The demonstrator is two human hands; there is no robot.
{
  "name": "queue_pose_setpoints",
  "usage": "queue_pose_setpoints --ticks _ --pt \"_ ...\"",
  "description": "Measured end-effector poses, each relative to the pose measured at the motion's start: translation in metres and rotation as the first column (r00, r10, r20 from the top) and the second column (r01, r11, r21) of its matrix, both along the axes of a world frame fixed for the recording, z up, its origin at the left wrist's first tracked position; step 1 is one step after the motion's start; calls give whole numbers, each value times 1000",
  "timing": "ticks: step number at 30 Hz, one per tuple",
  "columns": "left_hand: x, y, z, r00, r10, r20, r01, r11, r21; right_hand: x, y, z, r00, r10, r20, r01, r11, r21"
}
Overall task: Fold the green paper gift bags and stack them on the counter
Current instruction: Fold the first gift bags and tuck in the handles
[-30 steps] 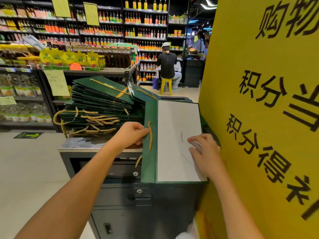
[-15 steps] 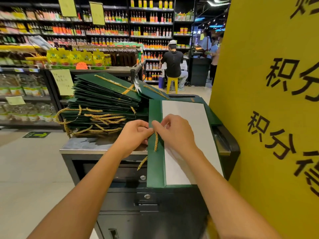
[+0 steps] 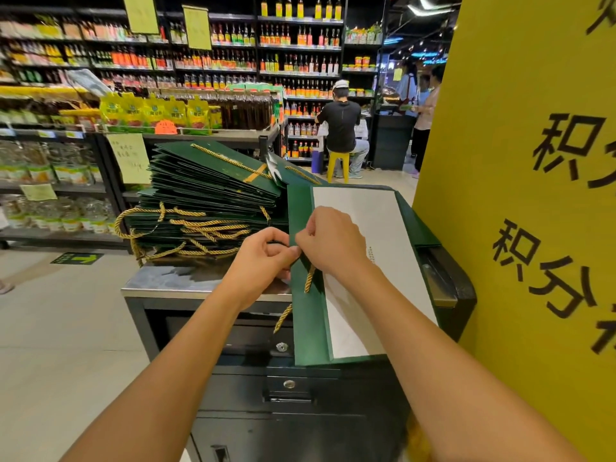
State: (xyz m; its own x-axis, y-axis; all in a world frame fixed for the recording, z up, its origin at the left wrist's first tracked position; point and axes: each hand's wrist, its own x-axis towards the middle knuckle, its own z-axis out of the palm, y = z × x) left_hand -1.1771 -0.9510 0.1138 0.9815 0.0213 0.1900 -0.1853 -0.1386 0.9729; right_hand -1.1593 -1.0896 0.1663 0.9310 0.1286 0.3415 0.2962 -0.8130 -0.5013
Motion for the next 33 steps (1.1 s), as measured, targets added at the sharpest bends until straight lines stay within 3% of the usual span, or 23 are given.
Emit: queue_pose_setpoints --ticks 4,9,13,15,17,19,22,25,33 --pt "0 -3 1 1000 8 -22 -9 999 -44 -3 -21 -4 983 171 -74 -139 940 313" --pt "0 -3 5 998 14 -58 -19 995 -93 -7 -50 -5 909 394 -134 -180 662 727" --pt "-3 -6 8 994 23 -109 -34 994 -101 -5 -63 -14 852 519 -64 -187 417 890" --pt "-1 -5 7 995 21 -96 -30 995 -96 -5 -65 -16 871 478 -114 -143 468 872" --pt "2 -3 5 996 25 -87 -33 995 -90 -6 -67 -15 940 310 -144 -115 685 719" --pt "4 -2 3 995 34 -90 -42 995 -89 -9 -70 -19 962 269 -48 -194 794 576" --pt "3 -4 2 996 41 -73 -47 996 -77 -19 -71 -31 873 488 -23 -441 808 390" --pt "3 -5 1 996 62 -59 -63 998 -19 -22 -70 -45 854 518 -33 -507 846 167" --pt "-5 -3 5 996 -78 -43 78 997 3 -13 -67 -56 892 451 -8 -427 850 310"
